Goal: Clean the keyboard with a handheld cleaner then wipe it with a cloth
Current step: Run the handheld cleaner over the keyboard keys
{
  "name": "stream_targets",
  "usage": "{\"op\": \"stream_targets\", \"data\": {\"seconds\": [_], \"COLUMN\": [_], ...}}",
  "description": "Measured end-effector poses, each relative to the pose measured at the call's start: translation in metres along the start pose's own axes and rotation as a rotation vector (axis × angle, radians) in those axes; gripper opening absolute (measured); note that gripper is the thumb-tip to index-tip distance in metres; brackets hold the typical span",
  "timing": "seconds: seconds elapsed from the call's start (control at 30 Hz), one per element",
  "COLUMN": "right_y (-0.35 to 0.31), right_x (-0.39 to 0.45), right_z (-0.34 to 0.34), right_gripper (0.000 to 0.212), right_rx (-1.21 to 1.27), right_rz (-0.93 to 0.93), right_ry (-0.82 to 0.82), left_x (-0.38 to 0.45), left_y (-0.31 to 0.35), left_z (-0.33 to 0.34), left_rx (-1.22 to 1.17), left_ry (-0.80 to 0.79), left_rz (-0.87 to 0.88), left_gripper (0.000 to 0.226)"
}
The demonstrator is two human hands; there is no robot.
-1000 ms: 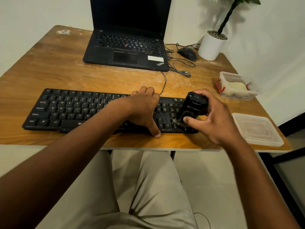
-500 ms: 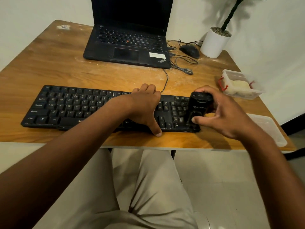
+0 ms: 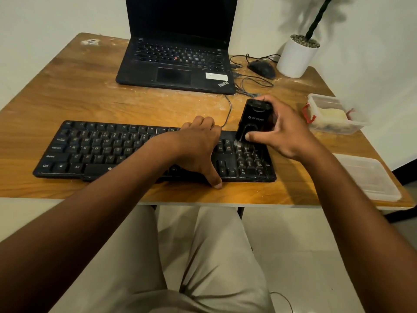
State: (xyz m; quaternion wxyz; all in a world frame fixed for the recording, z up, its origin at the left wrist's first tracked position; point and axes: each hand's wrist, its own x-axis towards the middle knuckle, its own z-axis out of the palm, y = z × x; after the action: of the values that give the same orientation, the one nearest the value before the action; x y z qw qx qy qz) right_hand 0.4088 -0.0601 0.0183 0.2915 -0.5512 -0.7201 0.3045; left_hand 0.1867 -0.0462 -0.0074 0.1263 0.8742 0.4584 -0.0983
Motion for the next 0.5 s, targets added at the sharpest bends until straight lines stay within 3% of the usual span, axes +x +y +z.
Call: {"op": "stream_targets", "data": {"seconds": [0.13,0.3,0.5], "right_y": [-0.003,-0.006,0.004], "right_x": [-0.011,-0.038,0.009], "right_z": [-0.008,-0.018,-0.002], "right_gripper": [0.062,0.060,0.063], "right_rx": [0.016,0.065,-0.033], "right_rz": [-0.043,0.008,-0.004], "right_ry": [0.019,-0.287,0.001], "left_x": [0.001,0.001,0.001], "left_y": [-0.001,-0.002,-0.001], "left_z": [0.001,0.002,0.000], "left_rx": [0.001,-0.010,-0.006], "left_ry": [0.001,-0.004,-0.008], "left_rz": [0.002,0.000,-0.005], "left_gripper": [0.124,0.127,0.127]}}
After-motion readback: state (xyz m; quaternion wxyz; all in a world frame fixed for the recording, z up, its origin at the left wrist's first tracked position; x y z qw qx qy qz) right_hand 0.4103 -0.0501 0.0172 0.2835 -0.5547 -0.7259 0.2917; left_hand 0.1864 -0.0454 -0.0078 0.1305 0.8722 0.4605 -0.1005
